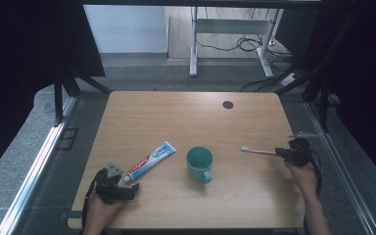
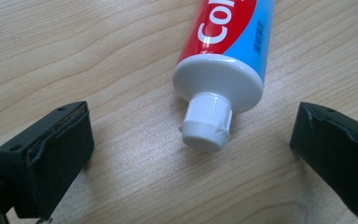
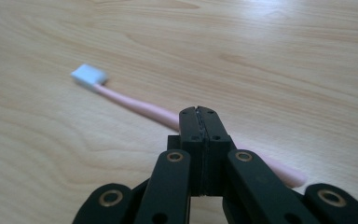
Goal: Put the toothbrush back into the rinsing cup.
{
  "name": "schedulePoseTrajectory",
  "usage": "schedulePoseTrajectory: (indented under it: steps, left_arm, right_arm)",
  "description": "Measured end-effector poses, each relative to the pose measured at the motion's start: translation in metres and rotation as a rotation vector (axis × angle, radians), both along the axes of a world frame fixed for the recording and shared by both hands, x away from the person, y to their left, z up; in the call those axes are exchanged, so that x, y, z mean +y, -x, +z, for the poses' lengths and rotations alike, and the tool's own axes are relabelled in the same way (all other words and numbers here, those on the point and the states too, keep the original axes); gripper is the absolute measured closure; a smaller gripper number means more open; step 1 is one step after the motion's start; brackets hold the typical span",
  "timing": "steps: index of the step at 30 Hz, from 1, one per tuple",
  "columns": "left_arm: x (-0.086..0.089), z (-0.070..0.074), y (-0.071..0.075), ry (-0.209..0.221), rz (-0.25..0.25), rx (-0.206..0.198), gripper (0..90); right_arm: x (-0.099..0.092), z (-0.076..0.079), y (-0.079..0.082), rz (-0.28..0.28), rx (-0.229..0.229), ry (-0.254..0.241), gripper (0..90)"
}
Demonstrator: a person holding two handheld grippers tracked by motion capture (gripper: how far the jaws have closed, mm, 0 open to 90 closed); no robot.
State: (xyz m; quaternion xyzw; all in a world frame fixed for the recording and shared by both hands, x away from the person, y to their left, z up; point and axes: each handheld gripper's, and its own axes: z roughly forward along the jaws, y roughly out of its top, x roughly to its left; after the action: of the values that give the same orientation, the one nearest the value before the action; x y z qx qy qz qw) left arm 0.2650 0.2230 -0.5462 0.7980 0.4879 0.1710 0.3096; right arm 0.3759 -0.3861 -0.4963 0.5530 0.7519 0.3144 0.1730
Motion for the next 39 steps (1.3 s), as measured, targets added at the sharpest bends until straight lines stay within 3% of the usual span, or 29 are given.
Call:
schedulePoseTrajectory:
  steps: [6,16,27,39]
  left_arm:
    - [0.0,0.0,0.0,0.0,0.0,0.0,0.0]
    - [0.0,0.0,0.0,0.001,0.001,0.0,0.0]
    - [0.0,0.0,0.0,0.001,0.001,0.0,0.0]
    - [0.0,0.0,0.0,0.002,0.003,-0.001,0.0]
  right_arm:
    - [-0.01,-0.004,-0.01,-0.042,0.013,0.026,88.9]
    - [-0.021,-0.016,-0.021,-0.072,0.038,0.029,88.8]
    - [-0.023,-0.022,-0.006,-0.012,0.072,0.018,88.3]
    - [-0.007,-0.023,0.021,0.08,0.082,0.015,87.5]
